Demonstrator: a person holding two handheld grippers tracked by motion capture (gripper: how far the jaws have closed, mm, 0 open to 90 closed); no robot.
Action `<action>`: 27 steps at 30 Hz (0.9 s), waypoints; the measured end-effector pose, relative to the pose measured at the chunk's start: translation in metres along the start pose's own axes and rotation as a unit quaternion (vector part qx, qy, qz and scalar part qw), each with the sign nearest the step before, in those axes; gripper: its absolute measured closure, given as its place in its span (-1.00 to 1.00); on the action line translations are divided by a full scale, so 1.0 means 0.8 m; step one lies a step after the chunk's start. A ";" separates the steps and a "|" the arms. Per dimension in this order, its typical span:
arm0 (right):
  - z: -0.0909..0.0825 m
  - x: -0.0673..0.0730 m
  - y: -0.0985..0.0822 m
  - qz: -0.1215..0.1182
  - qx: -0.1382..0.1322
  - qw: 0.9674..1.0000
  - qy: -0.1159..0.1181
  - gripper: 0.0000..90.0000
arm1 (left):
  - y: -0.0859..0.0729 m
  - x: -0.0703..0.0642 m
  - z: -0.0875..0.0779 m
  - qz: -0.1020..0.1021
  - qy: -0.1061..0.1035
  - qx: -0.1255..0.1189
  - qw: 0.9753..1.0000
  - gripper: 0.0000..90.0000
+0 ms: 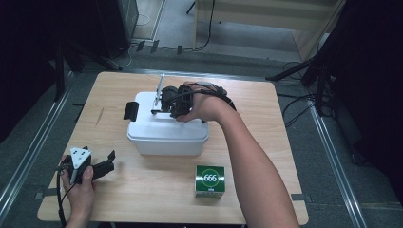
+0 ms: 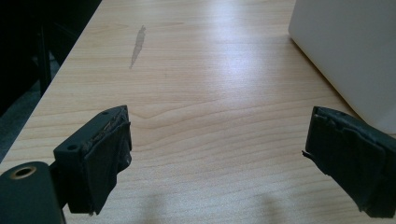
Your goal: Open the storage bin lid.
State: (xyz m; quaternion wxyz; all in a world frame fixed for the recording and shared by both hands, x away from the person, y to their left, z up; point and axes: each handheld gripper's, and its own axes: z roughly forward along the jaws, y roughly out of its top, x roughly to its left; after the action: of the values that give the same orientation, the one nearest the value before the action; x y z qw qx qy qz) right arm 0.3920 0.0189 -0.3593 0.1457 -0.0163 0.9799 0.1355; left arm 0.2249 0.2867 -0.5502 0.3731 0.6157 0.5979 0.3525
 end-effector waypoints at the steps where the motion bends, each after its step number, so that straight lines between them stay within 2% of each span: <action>1: 0.002 -0.002 0.002 -0.010 -0.005 1.000 -0.002 0.72 | 0.000 0.000 0.000 0.000 0.000 -0.001 1.000 -0.84; 3: 0.002 0.000 0.004 -0.004 -0.003 1.000 -0.009 0.85 | 0.000 0.000 0.000 0.000 0.000 0.000 1.000 -0.84; 4: 0.001 0.001 0.004 -0.011 -0.007 1.000 -0.018 0.86 | 0.000 0.000 0.000 0.000 0.000 -0.001 1.000 -0.84; 8: 0.002 -0.001 0.003 -0.030 -0.018 0.999 -0.019 0.89 | 0.000 0.000 0.000 0.000 -0.001 0.000 1.000 -0.84; 9: 0.001 0.002 0.002 -0.018 -0.014 1.000 -0.017 0.89 | 0.000 0.000 0.000 0.001 -0.001 0.000 1.000 -0.84; 10: 0.001 0.000 0.002 -0.030 -0.021 0.999 -0.014 0.89 | 0.000 0.000 0.000 0.001 -0.001 0.000 1.000 -0.84; 11: 0.000 0.000 0.001 -0.022 -0.018 0.999 -0.015 0.89 | 0.000 0.000 0.000 0.001 -0.001 0.000 1.000 -0.84; 13: -0.002 -0.002 0.000 -0.027 -0.026 0.999 -0.014 0.89 | 0.000 0.000 0.000 0.001 -0.002 0.001 1.000 -0.84; 14: -0.004 -0.001 -0.001 -0.020 -0.026 0.999 -0.012 0.89 | 0.000 0.000 0.000 0.000 -0.001 0.000 1.000 -0.84; 16: -0.007 -0.004 -0.002 -0.029 -0.035 0.999 -0.013 0.89 | 0.000 0.000 0.001 0.001 -0.001 0.000 1.000 -0.84; 17: -0.009 -0.003 -0.003 -0.022 -0.034 0.999 -0.013 0.89 | 0.000 0.000 0.001 0.001 -0.001 0.000 1.000 -0.84; 21: -0.018 -0.007 -0.006 -0.025 -0.045 0.999 -0.016 0.89 | 0.000 -0.001 0.001 0.001 0.000 0.001 1.000 -0.84; 22: -0.022 -0.006 -0.008 -0.019 -0.039 0.999 -0.019 0.89 | 0.000 -0.001 0.001 0.002 0.000 0.002 1.000 -0.84; 25: -0.030 -0.008 -0.012 -0.025 -0.045 0.999 -0.018 0.89 | 0.000 -0.001 0.001 0.002 0.000 0.002 1.000 -0.84; 26: -0.033 -0.007 -0.014 -0.019 -0.042 0.999 -0.021 0.89 | 0.000 -0.001 0.001 0.002 0.000 0.003 1.000 -0.84; 27: -0.036 -0.009 -0.015 -0.026 -0.047 0.998 -0.022 0.89 | 0.000 -0.001 0.001 0.002 0.000 0.003 1.000 -0.84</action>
State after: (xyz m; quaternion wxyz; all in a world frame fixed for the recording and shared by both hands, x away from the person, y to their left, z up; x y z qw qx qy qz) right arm 0.3916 -0.0007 -0.3342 0.1694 -0.0455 0.9684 0.1775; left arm 0.2258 0.2861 -0.5503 0.3707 0.6181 0.5975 0.3514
